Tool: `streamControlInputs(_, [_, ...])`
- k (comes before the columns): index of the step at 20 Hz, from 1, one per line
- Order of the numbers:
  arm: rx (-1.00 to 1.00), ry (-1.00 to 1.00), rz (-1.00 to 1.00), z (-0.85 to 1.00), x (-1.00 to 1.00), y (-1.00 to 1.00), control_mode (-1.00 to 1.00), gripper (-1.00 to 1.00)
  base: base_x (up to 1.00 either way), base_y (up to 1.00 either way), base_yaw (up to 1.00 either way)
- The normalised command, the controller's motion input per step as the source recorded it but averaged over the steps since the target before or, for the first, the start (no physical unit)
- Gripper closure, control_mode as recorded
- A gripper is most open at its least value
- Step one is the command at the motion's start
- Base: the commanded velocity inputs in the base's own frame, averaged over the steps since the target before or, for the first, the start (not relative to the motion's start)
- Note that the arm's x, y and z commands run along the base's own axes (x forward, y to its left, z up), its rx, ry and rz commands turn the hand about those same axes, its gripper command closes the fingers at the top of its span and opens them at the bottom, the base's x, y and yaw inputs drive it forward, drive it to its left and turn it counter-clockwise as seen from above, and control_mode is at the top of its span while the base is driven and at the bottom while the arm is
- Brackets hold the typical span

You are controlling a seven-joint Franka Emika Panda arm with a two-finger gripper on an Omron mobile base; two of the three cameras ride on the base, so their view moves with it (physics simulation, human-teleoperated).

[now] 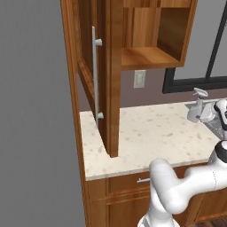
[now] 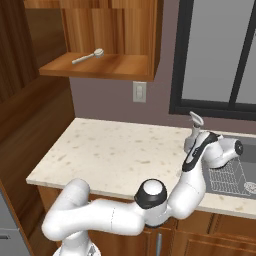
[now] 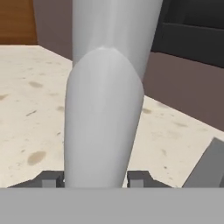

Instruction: Locate and retrieve the dish brush and spray from the cabinet. Place them next to the sink.

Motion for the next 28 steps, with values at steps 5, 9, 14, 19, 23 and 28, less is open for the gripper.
streamControlInputs(5, [-0.06, -0.15, 0.06, -0.39, -0.02, -0.04, -1.00, 1.00, 0.00, 0.00, 0.00])
streamControlInputs(9, [-0.03, -0.19, 0.04, -0.44, -0.01, -0.04, -1.00, 1.00, 0.00, 0.00, 0.00])
streamControlInputs(14, [-0.04, -0.06, 0.01, -0.29, 0.00, -0.01, -1.00, 1.00, 0.00, 0.00, 0.00])
streamControlInputs(19, [-0.17, 0.03, 0.00, -0.05, 0.00, 0.16, -1.00, 1.00, 0.00, 0.00, 0.00])
streamControlInputs(23, [-0.10, 0.04, 0.00, -0.02, 0.00, 0.09, -1.00, 1.00, 0.00, 0.00, 0.00])
streamControlInputs(28, [0.00, 0.01, 0.00, -0.25, -0.05, 0.00, -1.00, -1.00, 0.00, 0.00, 0.00])
